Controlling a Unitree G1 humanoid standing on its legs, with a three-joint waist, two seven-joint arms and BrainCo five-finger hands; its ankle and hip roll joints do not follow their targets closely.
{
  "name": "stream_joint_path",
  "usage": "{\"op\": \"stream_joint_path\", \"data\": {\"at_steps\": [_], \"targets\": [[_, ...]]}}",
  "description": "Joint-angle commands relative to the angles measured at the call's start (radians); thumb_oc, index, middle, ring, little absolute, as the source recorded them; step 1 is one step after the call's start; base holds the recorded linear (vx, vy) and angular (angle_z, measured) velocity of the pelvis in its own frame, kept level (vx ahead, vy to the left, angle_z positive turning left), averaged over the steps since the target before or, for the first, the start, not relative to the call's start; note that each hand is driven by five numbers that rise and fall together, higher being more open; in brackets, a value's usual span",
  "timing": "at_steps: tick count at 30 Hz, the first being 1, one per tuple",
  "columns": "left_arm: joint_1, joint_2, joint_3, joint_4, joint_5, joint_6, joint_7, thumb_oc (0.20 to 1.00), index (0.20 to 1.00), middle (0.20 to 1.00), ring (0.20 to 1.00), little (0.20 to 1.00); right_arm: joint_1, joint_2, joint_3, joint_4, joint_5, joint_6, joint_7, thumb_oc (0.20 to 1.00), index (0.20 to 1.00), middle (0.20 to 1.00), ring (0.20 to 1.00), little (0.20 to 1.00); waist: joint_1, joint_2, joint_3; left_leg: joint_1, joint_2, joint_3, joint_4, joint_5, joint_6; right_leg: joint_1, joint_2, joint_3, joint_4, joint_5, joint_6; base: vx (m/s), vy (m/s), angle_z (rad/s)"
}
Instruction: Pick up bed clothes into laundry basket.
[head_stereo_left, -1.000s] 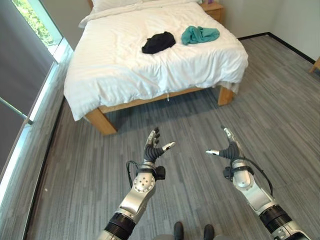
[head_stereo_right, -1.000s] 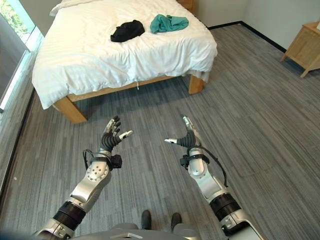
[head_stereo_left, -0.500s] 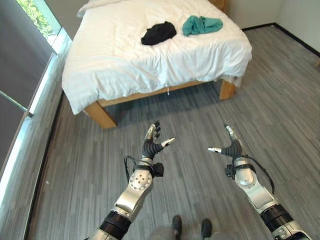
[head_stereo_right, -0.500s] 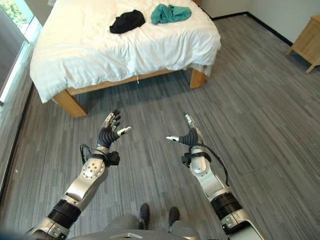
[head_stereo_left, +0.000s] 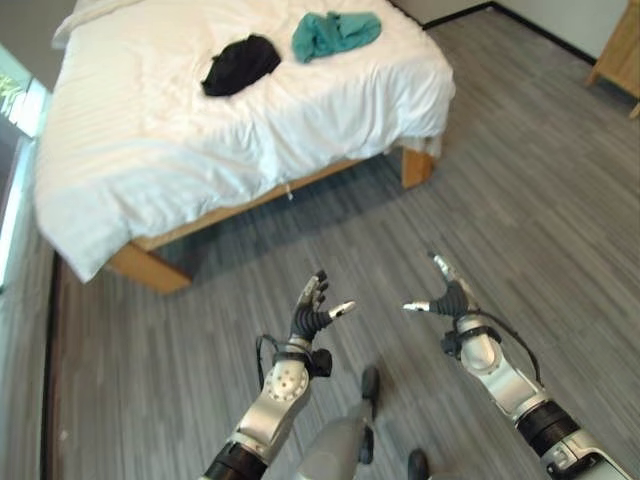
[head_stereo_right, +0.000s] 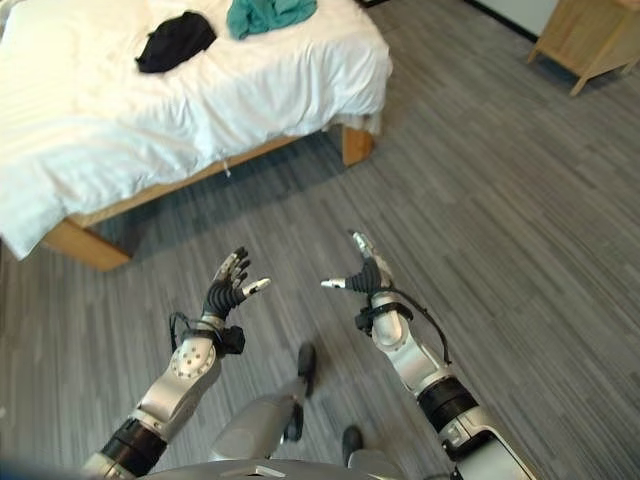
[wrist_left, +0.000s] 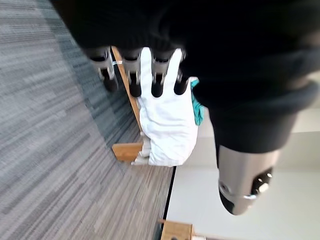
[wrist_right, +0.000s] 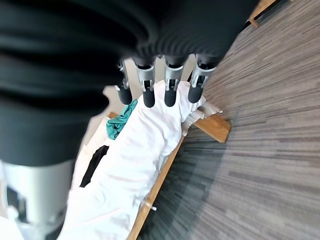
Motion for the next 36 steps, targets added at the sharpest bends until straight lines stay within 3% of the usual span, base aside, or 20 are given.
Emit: {"op": "stream_joint_path", "data": {"at_steps": [1, 2, 3, 4, 7, 9, 11, 14, 16, 19, 20, 21, 22, 24, 25, 27, 30, 31, 34, 36], "targets": [[-0.068, -0.005, -0.026, -0.021, 0.007, -0.053, -0.015, 1.000, 1.000, 1.000, 1.000, 1.000, -0.077, 0.011, -0.024, -0.058, -0.053, -0.028, 0.002, 1.000, 1.000, 1.000, 1.000, 1.000, -0.002, -0.023, -0.032, 0.017, 0.010, -0.024, -0.012, -0.028, -0.023, 0.001, -0.017, -0.082, 0.278, 0.262, 0.163, 0.39, 0.021, -0.03], [-0.080, 0.001, -0.035, -0.022, 0.021, -0.050, -0.015, 1.000, 1.000, 1.000, 1.000, 1.000, -0.081, 0.007, -0.025, -0.054, -0.067, -0.033, -0.008, 1.000, 1.000, 1.000, 1.000, 1.000, -0.028, -0.012, -0.023, 0.055, 0.015, -0.026, -0.012, -0.054, -0.015, -0.073, -0.011, -0.092, 0.398, 0.333, 0.188, 0.51, 0.033, 0.11], [-0.083, 0.025, -0.007, -0.026, 0.033, -0.052, -0.023, 1.000, 1.000, 1.000, 1.000, 1.000, -0.094, -0.148, -0.217, -0.216, 0.100, -0.027, 0.065, 1.000, 1.000, 1.000, 1.000, 1.000, -0.069, -0.007, -0.024, 0.094, 0.034, -0.030, -0.012, -0.081, -0.018, -0.146, -0.023, -0.110, 0.494, 0.344, 0.195, 0.66, 0.047, 0.45], [-0.125, 0.047, 0.039, -0.030, 0.056, -0.056, -0.011, 1.000, 1.000, 1.000, 1.000, 1.000, 0.147, -0.248, -0.355, -0.461, 0.103, -0.101, 0.090, 1.000, 1.000, 1.000, 1.000, 1.000, -0.162, 0.010, 0.017, 0.168, 0.068, 0.010, -0.012, -0.138, -0.028, -0.262, -0.125, -0.245, 0.419, 0.268, 0.148, 0.65, -0.003, 0.51], [-0.114, 0.061, 0.035, -0.050, 0.079, -0.060, -0.039, 1.000, 1.000, 1.000, 1.000, 1.000, 0.201, -0.277, -0.417, -0.482, 0.157, -0.125, 0.111, 1.000, 1.000, 1.000, 1.000, 1.000, -0.190, 0.018, 0.017, 0.214, 0.071, -0.013, -0.012, -0.171, -0.039, -0.293, -0.108, -0.293, 0.252, 0.229, 0.107, 0.42, -0.094, 0.39], [-0.096, 0.067, 0.053, -0.055, 0.087, -0.066, -0.068, 1.000, 1.000, 1.000, 1.000, 1.000, 0.219, -0.282, -0.451, -0.465, 0.162, -0.123, 0.107, 1.000, 1.000, 1.000, 1.000, 1.000, -0.210, -0.001, 0.009, 0.254, 0.057, -0.030, -0.012, -0.206, -0.052, -0.309, -0.088, -0.263, -0.012, 0.254, 0.103, 0.51, -0.230, -0.22], [-0.095, 0.070, 0.078, -0.047, 0.090, -0.065, -0.081, 1.000, 1.000, 1.000, 1.000, 1.000, 0.220, -0.280, -0.473, -0.461, 0.156, -0.120, 0.102, 1.000, 1.000, 1.000, 1.000, 1.000, -0.221, -0.001, 0.009, 0.293, 0.074, -0.031, -0.012, -0.249, -0.071, -0.315, -0.077, -0.244, -0.217, 0.328, 0.122, 0.53, -0.240, 0.48], [-0.102, 0.067, 0.102, -0.028, 0.105, -0.069, -0.079, 1.000, 1.000, 1.000, 1.000, 1.000, 0.224, -0.281, -0.505, -0.442, 0.104, -0.114, 0.073, 1.000, 1.000, 1.000, 1.000, 1.000, -0.234, 0.004, -0.004, 0.359, 0.091, -0.051, -0.012, -0.303, -0.086, -0.374, -0.078, -0.187, -0.233, 0.356, 0.143, 0.42, -0.175, 0.53], [-0.095, 0.057, 0.104, -0.023, 0.110, -0.067, -0.090, 1.000, 1.000, 1.000, 1.000, 1.000, 0.249, -0.286, -0.529, -0.448, 0.061, -0.112, 0.072, 1.000, 1.000, 1.000, 1.000, 1.000, -0.236, -0.005, -0.019, 0.415, 0.098, -0.080, -0.012, -0.337, -0.088, -0.333, -0.071, -0.145, -0.230, 0.377, 0.120, 0.61, -0.300, 0.59], [-0.089, 0.031, 0.103, -0.004, 0.076, -0.071, -0.095, 1.000, 1.000, 1.000, 1.000, 1.000, 0.245, -0.312, -0.542, -0.425, 0.029, -0.110, 0.061, 1.000, 1.000, 1.000, 1.000, 1.000, -0.237, 0.017, -0.037, 0.422, 0.140, -0.098, 0.092, -0.297, -0.118, -0.264, -0.056, -0.171, -0.231, 0.373, 0.086, 0.44, -0.250, 0.41], [-0.082, 0.024, 0.105, -0.005, 0.058, -0.075, -0.102, 1.000, 1.000, 1.000, 1.000, 1.000, 0.243, -0.321, -0.543, -0.420, 0.028, -0.111, 0.062, 1.000, 1.000, 1.000, 1.000, 1.000, -0.232, 0.019, -0.039, 0.390, 0.142, -0.093, 0.176, -0.265, -0.131, -0.233, -0.052, -0.186, -0.240, 0.359, 0.073, 0.26, -0.237, 0.14], [-0.067, 0.021, 0.109, -0.014, 0.041, -0.075, -0.110, 1.000, 1.000, 1.000, 1.000, 1.000, 0.231, -0.354, -0.558, -0.424, 0.026, -0.113, 0.058, 1.000, 1.000, 1.000, 1.000, 1.000, -0.211, 0.005, -0.029, 0.304, 0.129, -0.087, 0.368, -0.180, -0.151, -0.175, -0.051, -0.214, -0.240, 0.324, 0.048, 0.25, -0.233, 0.11], [-0.067, 0.021, 0.108, -0.015, 0.041, -0.075, -0.110, 1.000, 1.000, 1.000, 1.000, 1.000, 0.231, -0.355, -0.558, -0.423, 0.026, -0.114, 0.058, 1.000, 1.000, 1.000, 1.000, 1.000, -0.215, 0.006, -0.030, 0.292, 0.129, -0.093, 0.386, -0.186, -0.152, -0.177, -0.051, -0.218, -0.240, 0.324, 0.047, 0.23, -0.273, -0.02], [-0.064, 0.025, 0.112, -0.023, 0.032, -0.076, -0.105, 1.000, 1.000, 1.000, 1.000, 1.000, 0.212, -0.400, -0.588, -0.416, 0.027, -0.111, 0.037, 1.000, 1.000, 1.000, 1.000, 1.000, -0.197, -0.029, -0.011, 0.200, 0.158, -0.020, 0.563, -0.124, -0.161, -0.118, -0.067, -0.250, -0.240, 0.289, 0.020, 0.19, -0.250, 0.11], [-0.066, 0.027, 0.109, -0.026, 0.032, -0.074, -0.107, 1.000, 1.000, 1.000, 1.000, 1.000, 0.201, -0.419, -0.599, -0.406, 0.023, -0.106, 0.028, 1.000, 1.000, 1.000, 1.000, 1.000, -0.194, -0.037, -0.005, 0.171, 0.200, 0.048, 0.584, -0.133, -0.154, -0.099, -0.072, -0.262, -0.240, 0.272, 0.015, 0.24, -0.234, 0.30], [-0.058, 0.030, 0.116, -0.031, 0.024, -0.068, -0.115, 1.000, 1.000, 1.000, 1.000, 1.000, 0.166, -0.479, -0.614, -0.366, 0.029, -0.089, 0.008, 1.000, 1.000, 1.000, 1.000, 1.000, -0.175, -0.054, 0.002, 0.128, 0.242, 0.195, 0.461, -0.187, -0.136, -0.049, -0.089, -0.306, -0.240, 0.238, 0.027, 0.30, -0.141, 0.51], [-0.039, 0.031, 0.125, -0.037, 0.027, -0.068, -0.118, 1.000, 1.000, 1.000, 1.000, 1.000, 0.126, -0.527, -0.610, -0.342, 0.021, -0.073, 0.007, 1.000, 1.000, 1.000, 1.000, 1.000, -0.160, -0.054, -0.007, 0.093, 0.194, 0.241, 0.301, -0.175, -0.129, -0.028, -0.094, -0.329, -0.240, 0.222, 0.041, 0.30, -0.021, 0.61], [-0.028, 0.029, 0.124, -0.034, 0.025, -0.068, -0.116, 1.000, 1.000, 1.000, 1.000, 1.000, 0.068, -0.559, -0.584, -0.326, 0.034, -0.066, 0.008, 1.000, 1.000, 1.000, 1.000, 1.000, -0.143, -0.035, -0.016, 0.075, 0.198, 0.288, 0.153, -0.094, -0.145, 0.003, -0.076, -0.363, -0.240, 0.196, 0.050, 0.19, 0.012, 0.44], [-0.037, 0.027, 0.119, -0.026, 0.027, -0.063, -0.113, 1.000, 1.000, 1.000, 1.000, 1.000, 0.018, -0.585, -0.553, -0.299, 0.063, -0.059, 0.009, 1.000, 1.000, 1.000, 1.000, 1.000, -0.138, -0.028, -0.024, 0.065, 0.217, 0.351, 0.038, -0.031, -0.157, 0.041, -0.071, -0.410, -0.240, 0.167, 0.055, 0.31, 0.026, 0.45], [-0.040, 0.032, 0.120, -0.030, 0.020, -0.057, -0.116, 1.000, 1.000, 1.000, 1.000, 1.000, -0.008, -0.601, -0.537, -0.278, 0.079, -0.047, 0.023, 1.000, 1.000, 1.000, 1.000, 1.000, -0.138, -0.027, -0.034, 0.065, 0.234, 0.376, 0.004, -0.023, -0.171, 0.083, -0.078, -0.440, -0.240, 0.142, 0.068, 0.32, 0.051, 0.54]]}}
